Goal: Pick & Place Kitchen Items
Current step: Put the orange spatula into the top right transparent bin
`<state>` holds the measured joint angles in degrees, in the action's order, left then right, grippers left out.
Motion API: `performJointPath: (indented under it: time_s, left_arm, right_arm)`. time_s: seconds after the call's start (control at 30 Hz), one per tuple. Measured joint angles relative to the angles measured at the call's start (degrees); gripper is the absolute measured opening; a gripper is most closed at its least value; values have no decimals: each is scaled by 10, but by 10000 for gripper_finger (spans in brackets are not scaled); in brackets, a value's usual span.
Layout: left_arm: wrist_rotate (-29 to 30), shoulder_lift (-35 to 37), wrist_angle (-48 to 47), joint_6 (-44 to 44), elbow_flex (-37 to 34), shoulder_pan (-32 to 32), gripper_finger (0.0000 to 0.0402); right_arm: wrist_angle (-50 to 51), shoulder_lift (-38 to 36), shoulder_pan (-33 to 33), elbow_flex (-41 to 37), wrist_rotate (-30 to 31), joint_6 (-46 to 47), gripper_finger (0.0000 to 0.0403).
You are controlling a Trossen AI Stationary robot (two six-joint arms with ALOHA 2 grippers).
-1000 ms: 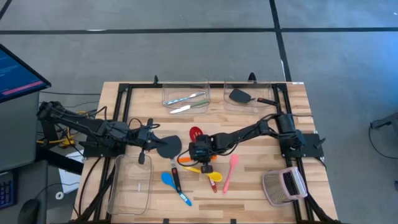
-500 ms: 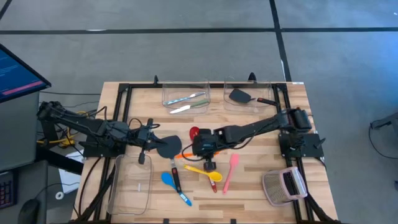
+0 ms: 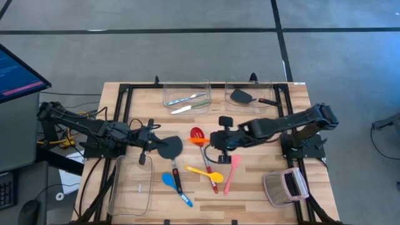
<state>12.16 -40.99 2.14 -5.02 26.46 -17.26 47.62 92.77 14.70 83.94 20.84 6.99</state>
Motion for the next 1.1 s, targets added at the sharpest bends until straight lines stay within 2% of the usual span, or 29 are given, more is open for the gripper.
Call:
performJointPath:
  time_s: [0.2,0.4,0.63,0.83,1.1]
  left_arm:
    - [0,0,0,0,0,0,2]
    - [0,0,0,0,0,0,2]
    - [0,0,-1,0,0,0,2]
    - [0,0,-2,0,0,0,2]
    - [0,0,-2,2,0,0,2]
  right_arm:
    - [65,-37,11,0,61,57,24]
    - [108,-60,-22,0,94,69,24]
    - [121,-88,-85,-14,93,35,24]
    - [107,-153,-131,-85,90,25,24]
    - [-47,-276,-216,-226,2,-17,24]
